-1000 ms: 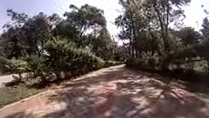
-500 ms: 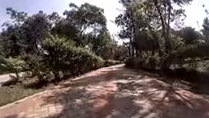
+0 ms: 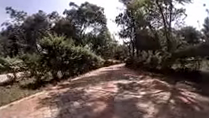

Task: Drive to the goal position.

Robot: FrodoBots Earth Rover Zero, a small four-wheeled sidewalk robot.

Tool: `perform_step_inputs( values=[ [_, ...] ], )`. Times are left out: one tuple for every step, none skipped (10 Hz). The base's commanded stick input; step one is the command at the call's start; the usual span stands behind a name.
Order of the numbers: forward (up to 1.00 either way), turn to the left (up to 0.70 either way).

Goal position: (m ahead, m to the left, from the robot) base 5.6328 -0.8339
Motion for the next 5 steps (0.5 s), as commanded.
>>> perform_step_inputs(
  values=[
    [0.30,0.00],
    [0.30,0.00],
    [0.30,0.00],
    [0.30,0.00],
    [0.30,0.00]
  ],
)
